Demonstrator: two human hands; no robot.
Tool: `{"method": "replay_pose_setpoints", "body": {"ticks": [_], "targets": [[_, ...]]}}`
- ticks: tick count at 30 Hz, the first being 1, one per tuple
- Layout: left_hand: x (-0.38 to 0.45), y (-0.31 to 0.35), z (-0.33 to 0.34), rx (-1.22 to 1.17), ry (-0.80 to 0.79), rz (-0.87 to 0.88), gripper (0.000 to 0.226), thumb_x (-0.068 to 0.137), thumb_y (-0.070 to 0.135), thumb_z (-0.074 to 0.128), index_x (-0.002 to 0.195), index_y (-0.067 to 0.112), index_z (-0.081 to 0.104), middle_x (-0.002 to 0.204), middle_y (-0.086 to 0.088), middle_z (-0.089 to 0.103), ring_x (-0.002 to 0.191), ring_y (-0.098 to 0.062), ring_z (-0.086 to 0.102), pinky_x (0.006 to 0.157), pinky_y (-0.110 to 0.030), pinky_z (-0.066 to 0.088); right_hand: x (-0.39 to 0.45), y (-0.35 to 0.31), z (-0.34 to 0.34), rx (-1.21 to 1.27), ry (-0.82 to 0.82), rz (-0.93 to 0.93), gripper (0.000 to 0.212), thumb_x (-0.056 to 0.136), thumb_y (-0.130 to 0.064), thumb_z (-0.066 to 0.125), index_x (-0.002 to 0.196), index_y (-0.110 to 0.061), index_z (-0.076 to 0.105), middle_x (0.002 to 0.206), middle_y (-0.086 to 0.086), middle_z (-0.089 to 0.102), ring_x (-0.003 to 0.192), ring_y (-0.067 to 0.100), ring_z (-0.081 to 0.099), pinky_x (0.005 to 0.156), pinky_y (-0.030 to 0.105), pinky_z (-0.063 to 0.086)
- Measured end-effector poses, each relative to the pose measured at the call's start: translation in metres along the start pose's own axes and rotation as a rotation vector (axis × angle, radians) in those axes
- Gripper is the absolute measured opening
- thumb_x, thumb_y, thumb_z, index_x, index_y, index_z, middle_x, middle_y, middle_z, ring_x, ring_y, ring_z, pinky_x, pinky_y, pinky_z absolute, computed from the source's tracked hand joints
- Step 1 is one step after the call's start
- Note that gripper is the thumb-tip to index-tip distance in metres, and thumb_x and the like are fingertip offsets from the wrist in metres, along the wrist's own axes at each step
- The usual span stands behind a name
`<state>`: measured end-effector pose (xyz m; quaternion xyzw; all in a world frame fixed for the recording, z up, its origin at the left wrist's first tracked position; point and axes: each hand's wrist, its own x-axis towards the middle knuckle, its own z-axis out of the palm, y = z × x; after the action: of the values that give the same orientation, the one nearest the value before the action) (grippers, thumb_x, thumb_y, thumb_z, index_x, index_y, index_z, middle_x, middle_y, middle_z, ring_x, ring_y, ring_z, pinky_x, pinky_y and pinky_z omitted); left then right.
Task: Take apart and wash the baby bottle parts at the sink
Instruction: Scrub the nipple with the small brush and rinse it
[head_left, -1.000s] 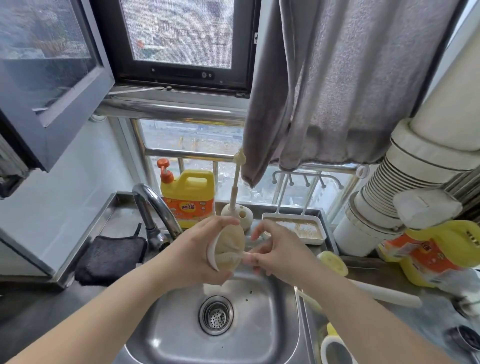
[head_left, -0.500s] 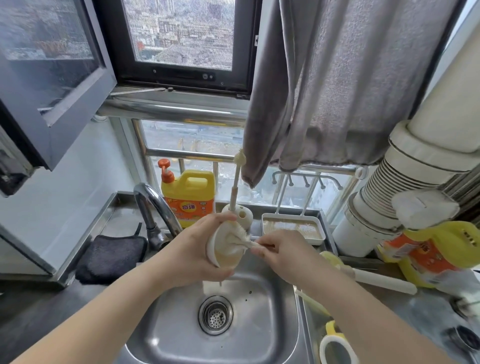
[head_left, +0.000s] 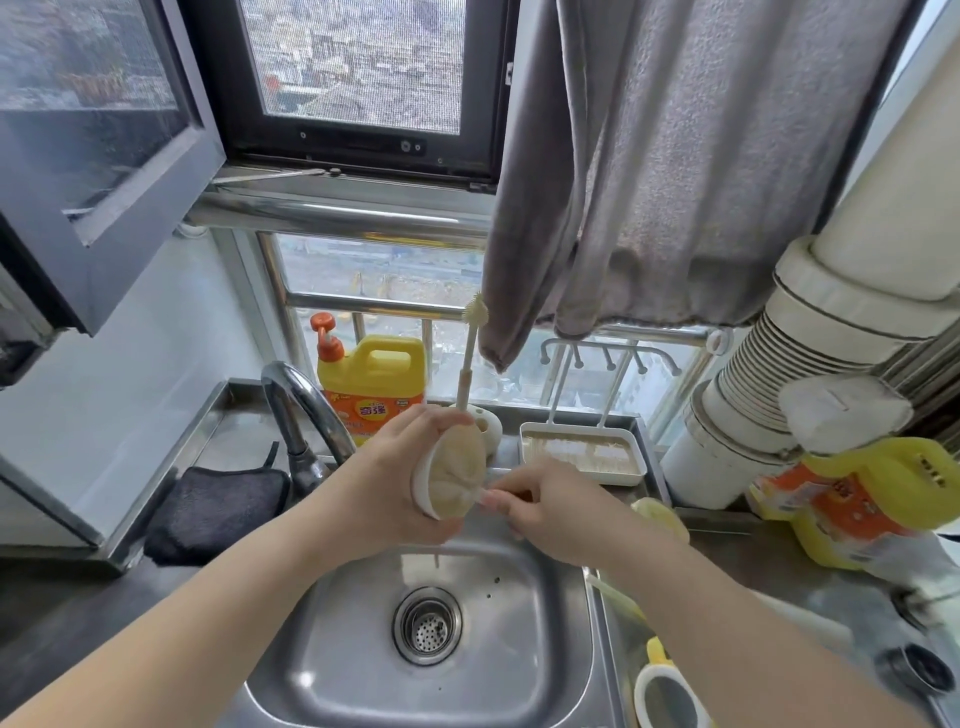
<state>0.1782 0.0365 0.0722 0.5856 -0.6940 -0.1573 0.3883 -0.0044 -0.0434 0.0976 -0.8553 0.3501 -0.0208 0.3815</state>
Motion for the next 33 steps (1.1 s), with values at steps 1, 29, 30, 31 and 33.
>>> {"method": "replay_pose_setpoints", "body": {"ticks": [1, 29, 30, 31, 33], "targets": [[0.000, -0.001, 0.000, 0.015, 0.018, 0.028, 0.075, 0.060, 0.042, 0.078, 0.125, 0.041, 0.041, 0.124, 0.025, 0.044, 0.116, 0.007, 0.044, 0.090, -0.004, 0.036, -0.001, 0.001, 0.000, 0.083, -0.062, 0.032, 0.035, 0.096, -0.037, 0.051, 0.078, -0.011, 0.066, 0.056, -0.002, 0.047, 0.056, 0.017, 0.037, 0.056, 0.029, 0.030], [-0.002, -0.017, 0.005, 0.132, 0.068, 0.125, 0.074, 0.062, 0.041, 0.072, 0.129, 0.034, 0.041, 0.127, 0.010, 0.046, 0.115, -0.014, 0.049, 0.090, -0.025, 0.044, 0.003, -0.001, -0.004, -0.372, 0.236, -0.021, 0.026, 0.098, -0.037, 0.046, 0.079, -0.027, 0.061, 0.074, -0.006, 0.054, 0.076, 0.020, 0.053, 0.065, 0.033, 0.042], [0.000, -0.017, 0.003, 0.138, 0.066, 0.134, 0.073, 0.062, 0.042, 0.072, 0.128, 0.033, 0.041, 0.126, 0.011, 0.046, 0.114, -0.012, 0.048, 0.090, -0.020, 0.041, 0.003, -0.001, -0.001, -0.366, 0.233, -0.034, 0.027, 0.098, -0.036, 0.045, 0.075, -0.027, 0.057, 0.074, -0.003, 0.055, 0.076, 0.022, 0.053, 0.065, 0.034, 0.042], [0.001, -0.016, 0.001, 0.150, 0.058, 0.141, 0.073, 0.063, 0.042, 0.072, 0.129, 0.033, 0.041, 0.126, 0.011, 0.045, 0.115, -0.010, 0.047, 0.090, -0.017, 0.040, 0.003, 0.001, 0.002, -0.297, 0.210, -0.037, 0.028, 0.097, -0.034, 0.047, 0.073, -0.024, 0.056, 0.073, 0.002, 0.056, 0.073, 0.023, 0.053, 0.065, 0.035, 0.042], [0.002, -0.016, -0.003, 0.170, 0.044, 0.145, 0.072, 0.065, 0.043, 0.071, 0.130, 0.033, 0.041, 0.128, 0.010, 0.045, 0.116, -0.011, 0.046, 0.090, -0.019, 0.041, 0.002, -0.002, 0.006, -0.103, 0.105, -0.011, 0.030, 0.096, -0.031, 0.052, 0.076, -0.012, 0.063, 0.066, 0.009, 0.054, 0.062, 0.020, 0.047, 0.059, 0.033, 0.037]]}}
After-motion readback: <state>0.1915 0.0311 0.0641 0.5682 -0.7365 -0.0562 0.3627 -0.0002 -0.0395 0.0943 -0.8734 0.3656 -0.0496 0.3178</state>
